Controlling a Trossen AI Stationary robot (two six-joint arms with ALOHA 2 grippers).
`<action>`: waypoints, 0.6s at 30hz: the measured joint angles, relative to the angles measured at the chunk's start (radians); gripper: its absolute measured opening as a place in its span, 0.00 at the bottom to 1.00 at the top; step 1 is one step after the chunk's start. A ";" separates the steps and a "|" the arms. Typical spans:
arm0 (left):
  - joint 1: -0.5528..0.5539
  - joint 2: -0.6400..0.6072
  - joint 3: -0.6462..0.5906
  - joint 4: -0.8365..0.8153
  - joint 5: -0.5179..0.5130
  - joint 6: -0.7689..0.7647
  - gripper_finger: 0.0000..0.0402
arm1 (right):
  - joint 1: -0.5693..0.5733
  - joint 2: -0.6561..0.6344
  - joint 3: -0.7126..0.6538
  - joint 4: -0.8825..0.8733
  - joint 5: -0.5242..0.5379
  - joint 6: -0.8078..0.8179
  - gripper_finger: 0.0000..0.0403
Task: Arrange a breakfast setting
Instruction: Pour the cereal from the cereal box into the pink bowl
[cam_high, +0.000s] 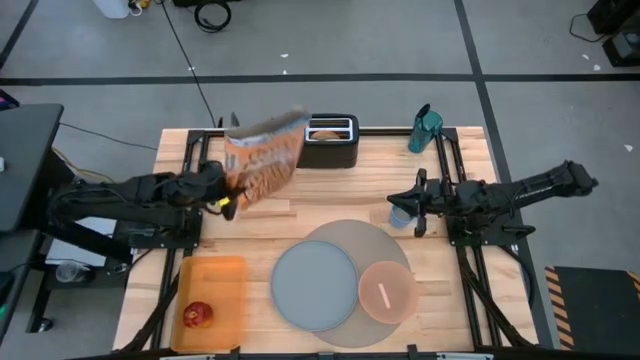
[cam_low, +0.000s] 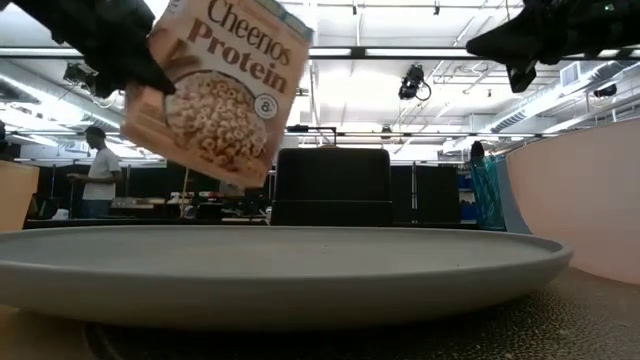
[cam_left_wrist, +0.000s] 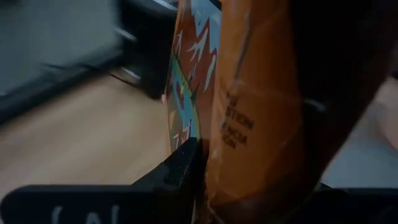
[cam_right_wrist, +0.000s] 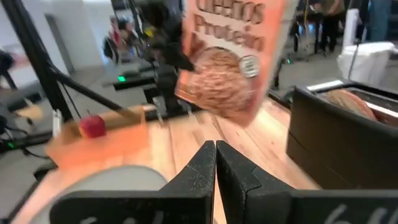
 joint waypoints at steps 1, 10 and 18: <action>-0.016 0.009 0.012 -0.024 0.033 0.000 0.27 | 0.007 0.011 0.009 -0.012 0.006 0.003 0.05; -0.139 0.227 0.220 -0.181 0.176 0.009 0.27 | 0.125 0.053 0.120 -0.160 0.087 0.022 0.16; -0.177 0.587 0.612 -0.415 0.267 0.132 0.27 | 0.253 0.087 0.207 -0.350 0.190 0.144 0.25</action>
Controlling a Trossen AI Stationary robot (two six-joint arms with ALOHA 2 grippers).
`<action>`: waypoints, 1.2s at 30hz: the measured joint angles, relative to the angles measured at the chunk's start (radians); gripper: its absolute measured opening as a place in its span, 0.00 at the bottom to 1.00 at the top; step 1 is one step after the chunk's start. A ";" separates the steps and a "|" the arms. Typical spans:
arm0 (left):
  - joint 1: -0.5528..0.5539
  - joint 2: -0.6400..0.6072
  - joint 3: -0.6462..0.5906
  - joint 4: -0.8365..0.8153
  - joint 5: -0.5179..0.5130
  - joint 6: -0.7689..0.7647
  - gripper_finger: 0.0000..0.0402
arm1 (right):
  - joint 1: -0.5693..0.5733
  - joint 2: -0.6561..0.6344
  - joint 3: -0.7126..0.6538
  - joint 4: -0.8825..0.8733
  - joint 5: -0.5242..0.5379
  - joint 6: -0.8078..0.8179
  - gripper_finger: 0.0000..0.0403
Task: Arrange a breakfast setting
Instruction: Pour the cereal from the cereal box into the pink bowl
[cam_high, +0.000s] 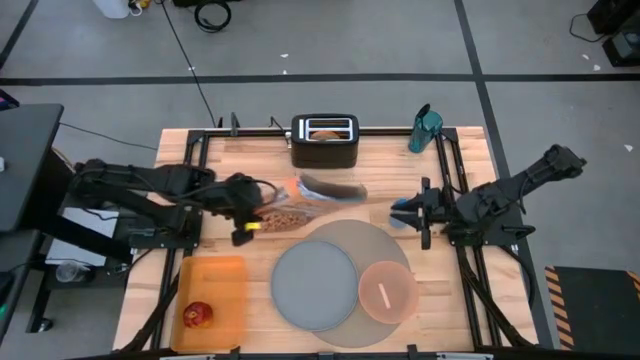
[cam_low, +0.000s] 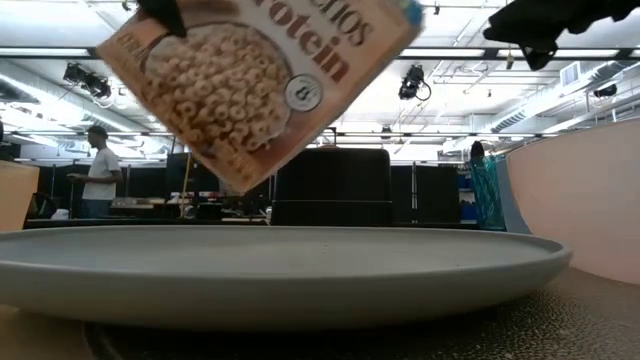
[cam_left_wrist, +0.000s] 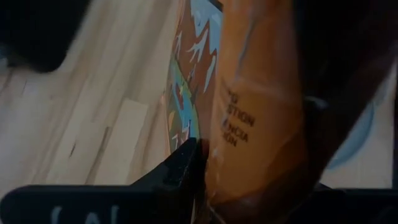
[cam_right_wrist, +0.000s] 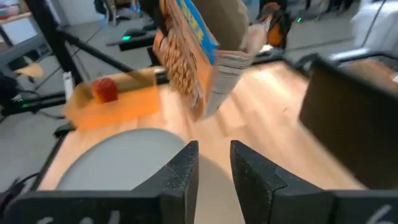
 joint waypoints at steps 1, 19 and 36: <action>-0.004 0.039 0.048 -0.027 0.006 0.024 0.27 | 0.019 0.000 0.000 -0.005 0.013 0.015 0.26; -0.039 0.490 0.606 -0.376 0.074 0.309 0.27 | 0.285 0.098 0.000 0.280 0.165 -0.153 0.27; -0.020 0.628 0.730 -0.432 0.072 0.426 0.26 | 0.341 0.397 0.000 0.771 0.250 -0.504 0.28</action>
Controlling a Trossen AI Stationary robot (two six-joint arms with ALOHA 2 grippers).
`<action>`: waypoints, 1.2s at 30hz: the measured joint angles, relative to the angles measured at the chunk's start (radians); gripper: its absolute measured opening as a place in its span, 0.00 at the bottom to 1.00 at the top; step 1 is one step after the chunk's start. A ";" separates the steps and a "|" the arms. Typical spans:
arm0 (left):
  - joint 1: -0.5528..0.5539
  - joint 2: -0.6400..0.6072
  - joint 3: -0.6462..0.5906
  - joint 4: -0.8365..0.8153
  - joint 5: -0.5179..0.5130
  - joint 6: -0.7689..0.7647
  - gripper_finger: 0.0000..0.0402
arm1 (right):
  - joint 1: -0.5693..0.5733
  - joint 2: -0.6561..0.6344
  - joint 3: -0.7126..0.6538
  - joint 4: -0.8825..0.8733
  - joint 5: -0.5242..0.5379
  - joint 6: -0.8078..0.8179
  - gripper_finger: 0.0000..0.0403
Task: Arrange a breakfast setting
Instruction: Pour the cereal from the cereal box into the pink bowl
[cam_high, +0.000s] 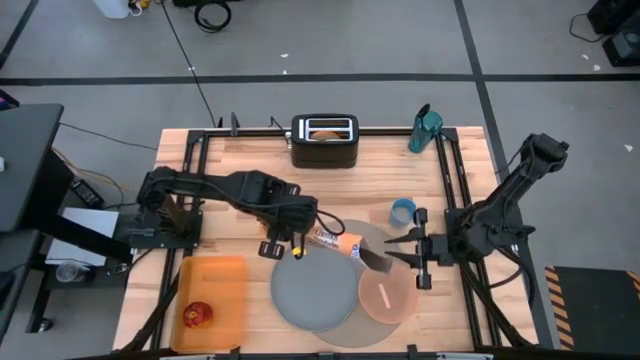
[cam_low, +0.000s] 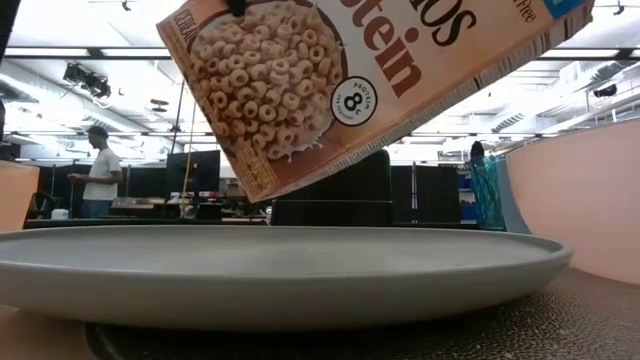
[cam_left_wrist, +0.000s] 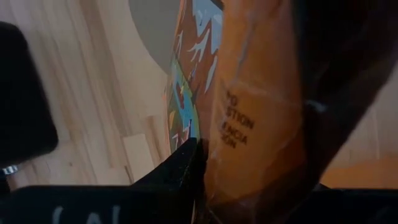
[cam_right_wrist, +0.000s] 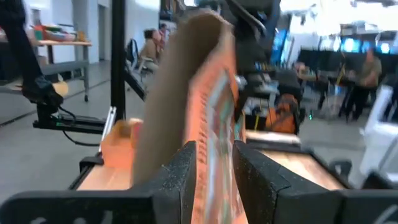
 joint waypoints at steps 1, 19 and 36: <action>0.005 0.000 0.000 -0.002 0.002 -0.007 0.26 | 0.000 0.011 0.000 0.029 -0.007 -0.024 0.29; 0.024 0.000 -0.001 0.009 -0.002 -0.051 0.26 | -0.091 0.125 0.000 0.167 0.043 -0.097 0.35; 0.023 0.000 -0.001 0.004 0.002 -0.066 0.26 | -0.053 0.054 0.000 0.140 0.106 -0.172 0.36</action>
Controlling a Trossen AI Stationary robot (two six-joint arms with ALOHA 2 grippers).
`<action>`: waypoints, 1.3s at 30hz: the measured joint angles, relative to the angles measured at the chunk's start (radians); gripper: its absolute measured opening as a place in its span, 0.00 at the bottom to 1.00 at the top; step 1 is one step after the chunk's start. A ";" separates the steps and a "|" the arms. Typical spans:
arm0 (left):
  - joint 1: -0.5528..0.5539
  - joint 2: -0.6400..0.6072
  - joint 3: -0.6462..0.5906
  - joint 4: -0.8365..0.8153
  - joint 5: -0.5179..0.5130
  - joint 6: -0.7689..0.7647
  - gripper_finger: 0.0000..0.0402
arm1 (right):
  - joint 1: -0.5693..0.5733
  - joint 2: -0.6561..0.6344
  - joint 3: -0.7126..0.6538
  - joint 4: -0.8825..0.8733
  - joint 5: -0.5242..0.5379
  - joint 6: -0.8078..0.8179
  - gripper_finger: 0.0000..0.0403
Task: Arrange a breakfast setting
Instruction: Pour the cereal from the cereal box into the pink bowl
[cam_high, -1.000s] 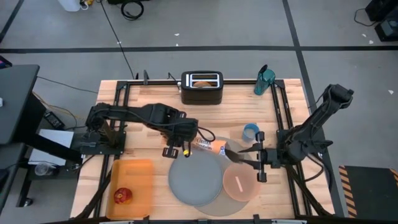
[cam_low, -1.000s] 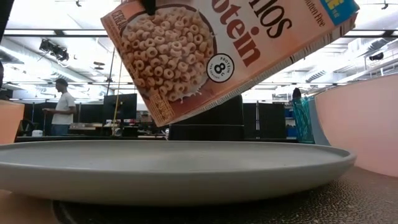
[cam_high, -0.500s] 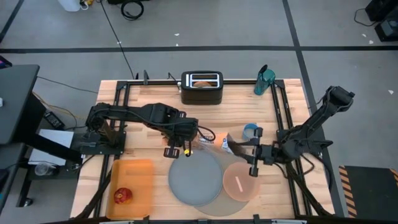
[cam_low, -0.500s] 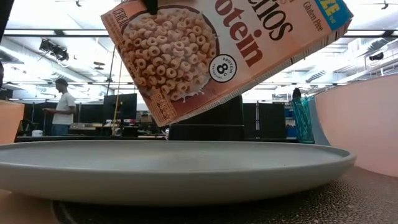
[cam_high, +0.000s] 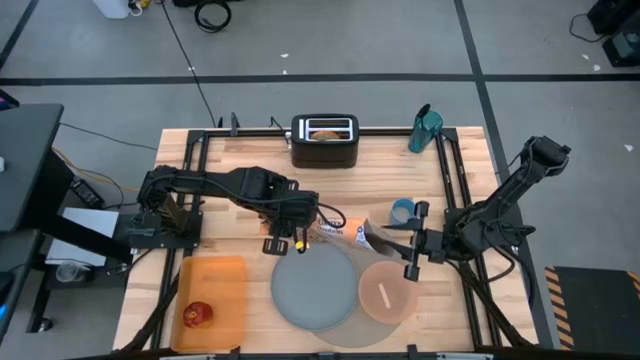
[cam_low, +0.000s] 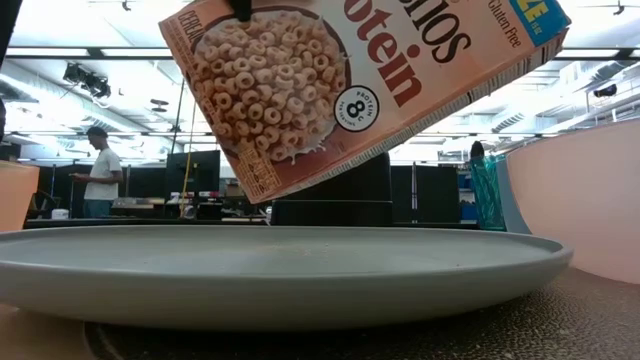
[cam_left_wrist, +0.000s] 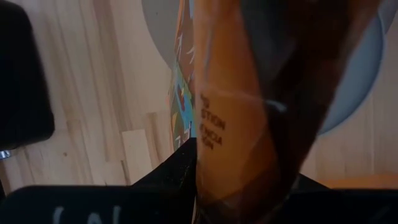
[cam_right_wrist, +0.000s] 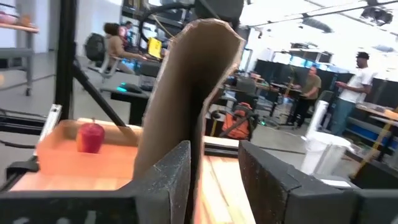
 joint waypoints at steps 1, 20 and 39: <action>0.000 0.000 0.000 0.000 0.000 0.000 0.26 | -0.006 0.000 0.000 0.000 -0.003 -0.003 0.37; 0.001 0.000 0.000 0.063 -0.001 0.009 0.26 | -0.123 -0.008 0.000 -0.124 -0.184 0.195 0.26; 0.001 0.040 -0.002 0.117 0.062 0.009 0.26 | -0.071 -0.062 0.000 -0.309 -0.190 0.392 0.02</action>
